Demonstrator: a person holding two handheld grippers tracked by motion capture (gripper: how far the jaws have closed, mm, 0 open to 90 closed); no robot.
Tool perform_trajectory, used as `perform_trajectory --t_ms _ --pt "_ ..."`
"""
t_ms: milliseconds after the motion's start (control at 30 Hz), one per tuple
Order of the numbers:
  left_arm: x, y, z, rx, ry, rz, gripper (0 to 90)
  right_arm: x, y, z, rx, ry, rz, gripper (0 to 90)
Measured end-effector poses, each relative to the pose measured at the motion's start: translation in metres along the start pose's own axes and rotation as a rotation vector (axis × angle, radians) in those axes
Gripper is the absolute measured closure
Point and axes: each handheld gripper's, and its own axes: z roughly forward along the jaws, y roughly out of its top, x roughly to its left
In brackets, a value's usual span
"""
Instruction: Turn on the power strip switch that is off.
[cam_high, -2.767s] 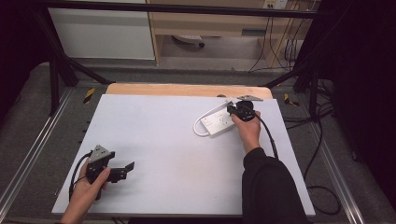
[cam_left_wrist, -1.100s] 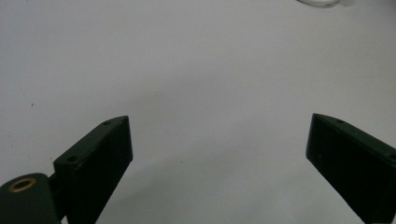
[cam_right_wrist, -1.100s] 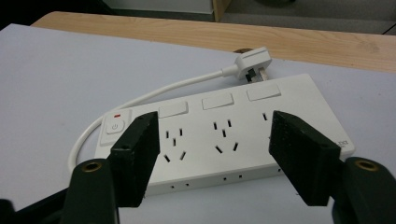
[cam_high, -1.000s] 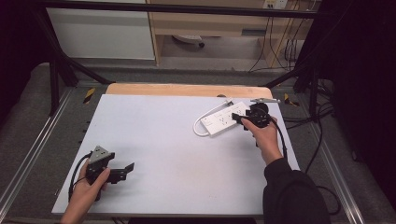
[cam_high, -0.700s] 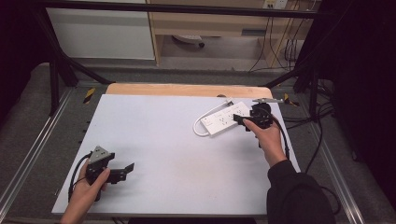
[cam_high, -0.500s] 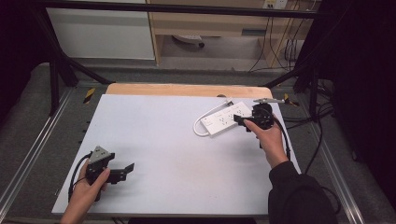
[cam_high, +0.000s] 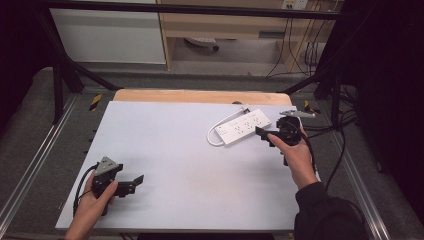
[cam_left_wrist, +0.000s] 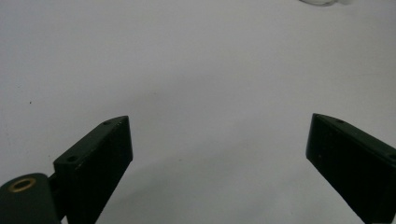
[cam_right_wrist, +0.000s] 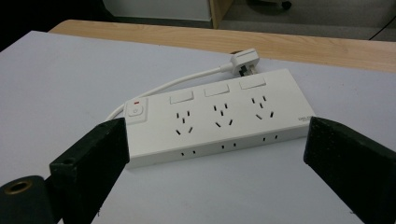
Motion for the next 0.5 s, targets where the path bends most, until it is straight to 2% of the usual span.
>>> perform_trajectory --t_ms 500 --pt "0.001 -0.001 -0.001 0.001 0.001 -0.004 7.0 0.002 -0.012 -0.031 -0.044 0.015 -0.009 5.8"
